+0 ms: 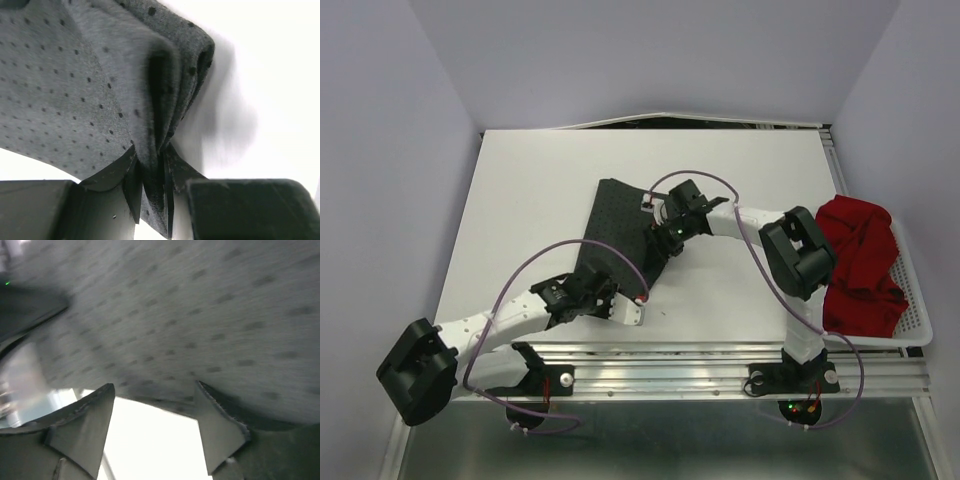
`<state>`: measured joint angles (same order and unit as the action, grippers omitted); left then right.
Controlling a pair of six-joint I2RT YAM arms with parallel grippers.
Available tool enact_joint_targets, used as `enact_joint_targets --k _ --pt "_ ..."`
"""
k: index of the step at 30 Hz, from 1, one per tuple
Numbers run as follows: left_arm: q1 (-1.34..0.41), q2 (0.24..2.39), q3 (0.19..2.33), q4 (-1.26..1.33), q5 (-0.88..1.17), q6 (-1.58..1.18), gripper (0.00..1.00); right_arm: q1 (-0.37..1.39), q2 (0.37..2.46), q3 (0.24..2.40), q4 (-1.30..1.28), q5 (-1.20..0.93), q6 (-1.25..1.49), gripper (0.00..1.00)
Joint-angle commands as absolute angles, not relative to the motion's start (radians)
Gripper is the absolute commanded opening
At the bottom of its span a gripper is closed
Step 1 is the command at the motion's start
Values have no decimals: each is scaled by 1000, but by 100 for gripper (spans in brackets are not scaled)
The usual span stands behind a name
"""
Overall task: Fold and stack the skirts
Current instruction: Fold the skirt
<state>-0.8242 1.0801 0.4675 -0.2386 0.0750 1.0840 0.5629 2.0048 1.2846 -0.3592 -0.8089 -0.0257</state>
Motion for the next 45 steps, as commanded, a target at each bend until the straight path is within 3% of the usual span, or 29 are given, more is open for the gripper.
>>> enact_joint_targets --k 1,6,17,21,25,28,33,45 --pt "-842 1026 567 -481 133 1074 0 534 1994 1486 -380 -664 -69 75" --pt "-851 1028 638 -630 185 1083 0 496 2104 1709 -385 -566 -61 82" --pt "-856 1034 788 -828 271 1037 0 486 2367 1959 -422 -555 -83 80" --pt "-854 1060 863 -882 273 1019 0 486 2396 1954 -459 -664 -92 70" --pt "-856 1097 958 -942 268 1038 0 486 2387 1887 -465 -731 -106 47" --pt "-854 1141 1034 -963 241 1051 0 495 2366 1826 -450 -822 -91 35" --pt "-851 1232 1126 -942 198 1074 0 540 2318 1726 -413 -874 -81 30" --pt "-775 1384 1206 -804 124 1127 0 606 2221 1546 -342 -927 -54 29"
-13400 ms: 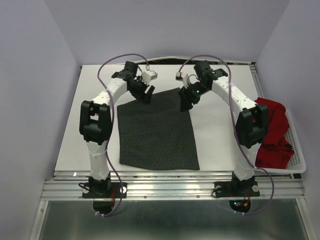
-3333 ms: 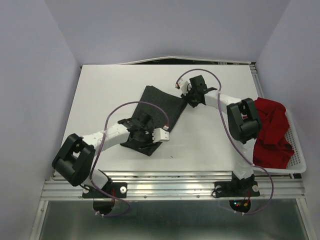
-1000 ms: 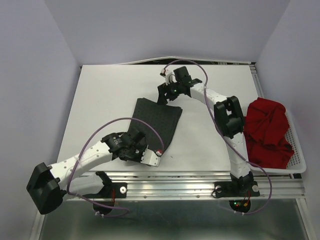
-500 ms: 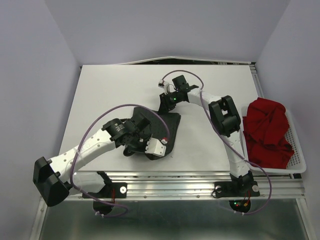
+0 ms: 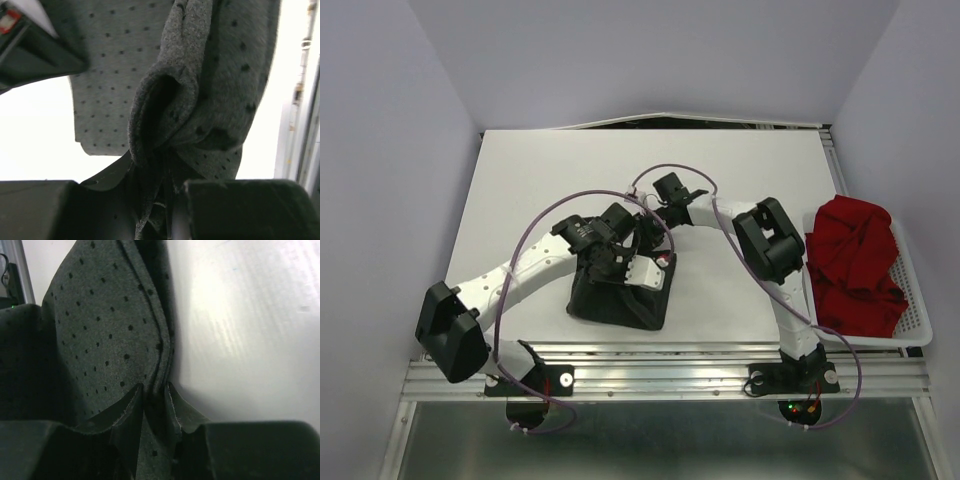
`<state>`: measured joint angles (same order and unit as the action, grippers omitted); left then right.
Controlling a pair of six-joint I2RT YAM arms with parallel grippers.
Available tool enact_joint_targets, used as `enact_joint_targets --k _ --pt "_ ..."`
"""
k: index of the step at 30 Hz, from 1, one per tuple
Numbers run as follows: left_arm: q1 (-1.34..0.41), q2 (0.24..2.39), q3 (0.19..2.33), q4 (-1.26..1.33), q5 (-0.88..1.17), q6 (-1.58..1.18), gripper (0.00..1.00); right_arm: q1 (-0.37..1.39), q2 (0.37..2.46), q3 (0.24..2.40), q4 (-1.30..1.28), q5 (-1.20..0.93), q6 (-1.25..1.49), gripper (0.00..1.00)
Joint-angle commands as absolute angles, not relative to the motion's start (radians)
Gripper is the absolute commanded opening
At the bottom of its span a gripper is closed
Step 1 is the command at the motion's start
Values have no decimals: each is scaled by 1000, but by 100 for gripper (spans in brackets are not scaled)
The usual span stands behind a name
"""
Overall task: Fold and stack the skirts
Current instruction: Fold the skirt
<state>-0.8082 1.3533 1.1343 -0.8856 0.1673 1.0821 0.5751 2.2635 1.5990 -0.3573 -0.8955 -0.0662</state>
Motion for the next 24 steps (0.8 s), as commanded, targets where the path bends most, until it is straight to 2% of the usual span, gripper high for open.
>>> enact_joint_targets --k 1,13,17,18,19,21,24 --pt "-769 1411 1212 -786 121 1138 0 606 2217 1542 -333 -931 -49 29" --pt "-706 1595 1290 -729 149 1190 8 615 2229 1551 -321 -895 -49 30" --pt "-701 1603 1266 -701 146 1197 20 615 2235 1591 -321 -830 -46 37" --pt "-698 1608 1267 -690 140 1184 31 615 2237 1597 -322 -816 -41 39" --pt "-693 1620 1275 -678 140 1172 48 604 2238 1612 -322 -798 -40 46" --pt "-681 1632 1308 -687 150 1151 50 594 2237 1624 -321 -778 -31 50" --pt "-651 1631 1396 -709 166 1114 55 563 2226 1655 -322 -729 -18 61"
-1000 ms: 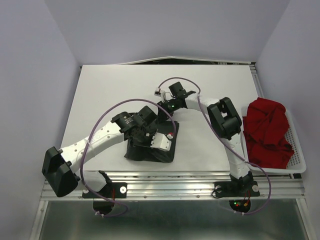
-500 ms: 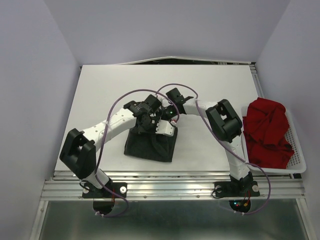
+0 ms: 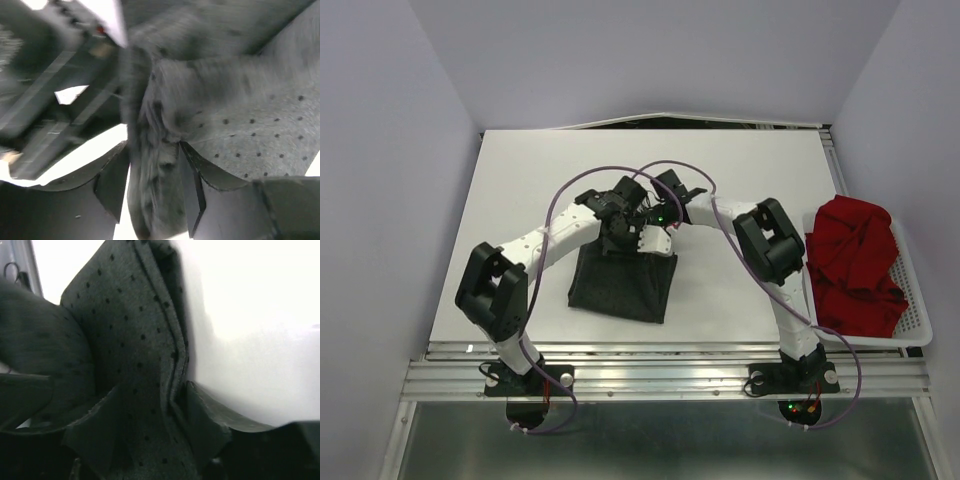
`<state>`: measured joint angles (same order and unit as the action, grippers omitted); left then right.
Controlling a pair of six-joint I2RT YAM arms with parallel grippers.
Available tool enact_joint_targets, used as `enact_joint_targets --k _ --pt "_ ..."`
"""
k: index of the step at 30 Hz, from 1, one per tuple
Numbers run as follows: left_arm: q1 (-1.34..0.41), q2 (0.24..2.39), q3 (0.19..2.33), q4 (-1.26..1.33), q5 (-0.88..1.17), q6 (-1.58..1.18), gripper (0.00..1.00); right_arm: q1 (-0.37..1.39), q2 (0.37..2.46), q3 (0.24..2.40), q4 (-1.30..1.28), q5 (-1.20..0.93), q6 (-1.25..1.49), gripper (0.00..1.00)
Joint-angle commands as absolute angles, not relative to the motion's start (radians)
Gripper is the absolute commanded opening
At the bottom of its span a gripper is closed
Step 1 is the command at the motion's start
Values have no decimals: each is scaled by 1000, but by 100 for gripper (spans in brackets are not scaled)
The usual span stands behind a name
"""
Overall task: Fold and stack the skirts
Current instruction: Fold the skirt
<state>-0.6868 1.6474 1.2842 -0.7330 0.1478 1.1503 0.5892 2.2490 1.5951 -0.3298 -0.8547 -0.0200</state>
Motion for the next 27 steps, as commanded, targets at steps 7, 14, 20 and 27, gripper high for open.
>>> enact_joint_targets --k 7,14,20,27 --pt "-540 1562 1482 -700 195 1010 57 405 2192 1787 -342 -657 -3 72" --pt "-428 1442 1312 -566 307 714 59 342 2040 1770 -460 -765 35 72" --pt "-330 1410 1121 -416 532 417 55 448 1861 1559 -405 -874 135 58" --pt "-295 1532 1039 -286 686 255 45 551 1779 1283 -196 -997 270 44"
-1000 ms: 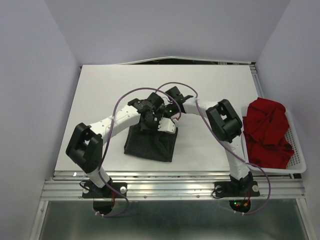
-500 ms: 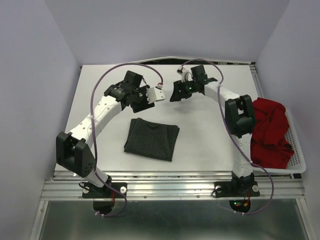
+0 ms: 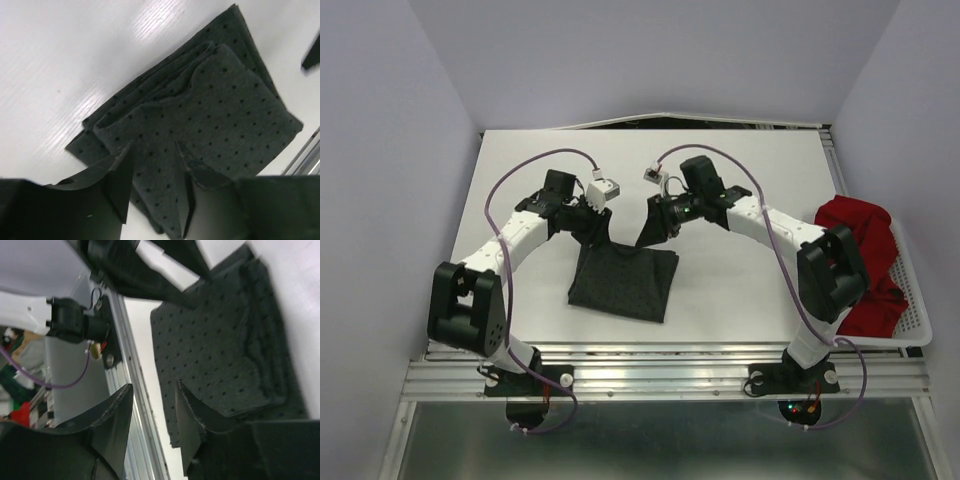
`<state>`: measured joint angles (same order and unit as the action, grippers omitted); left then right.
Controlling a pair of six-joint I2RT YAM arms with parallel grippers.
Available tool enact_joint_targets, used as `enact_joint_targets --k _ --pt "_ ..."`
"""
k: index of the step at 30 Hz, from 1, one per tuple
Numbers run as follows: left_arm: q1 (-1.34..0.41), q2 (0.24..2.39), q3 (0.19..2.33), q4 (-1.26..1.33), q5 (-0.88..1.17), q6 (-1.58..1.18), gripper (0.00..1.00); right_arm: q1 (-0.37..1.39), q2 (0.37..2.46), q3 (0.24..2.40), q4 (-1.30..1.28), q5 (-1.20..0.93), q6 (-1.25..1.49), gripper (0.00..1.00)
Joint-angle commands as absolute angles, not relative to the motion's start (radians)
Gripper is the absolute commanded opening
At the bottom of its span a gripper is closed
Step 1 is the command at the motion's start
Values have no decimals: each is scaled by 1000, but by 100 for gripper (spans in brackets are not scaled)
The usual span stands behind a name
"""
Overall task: Fold and stack the skirts
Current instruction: Neatly place the folded skirt to the corner
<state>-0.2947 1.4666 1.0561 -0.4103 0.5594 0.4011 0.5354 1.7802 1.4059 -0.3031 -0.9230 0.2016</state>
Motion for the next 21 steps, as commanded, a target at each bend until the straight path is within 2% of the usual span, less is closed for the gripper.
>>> enact_joint_targets --k 1,5,8,13,16,19,20,21 --pt "-288 1560 1037 -269 681 246 44 560 1793 1261 -190 -1003 273 42" --pt "-270 1725 1074 -186 624 198 43 560 1868 1215 -176 -951 197 38" --pt "-241 1798 1106 -152 565 164 43 548 1923 1244 -178 -827 152 36" --pt "-196 1824 1213 -175 457 185 45 526 1997 1321 -199 -690 115 36" --pt "-195 1787 1302 -225 362 270 50 526 1976 1364 -209 -724 147 44" --pt "-204 1700 1353 -284 309 336 68 526 1901 1387 -216 -713 176 66" --pt "-210 1659 1359 -320 290 342 80 526 1873 1387 -215 -703 187 76" --pt "-222 1638 1361 -339 267 344 81 514 1815 1385 -215 -680 201 80"
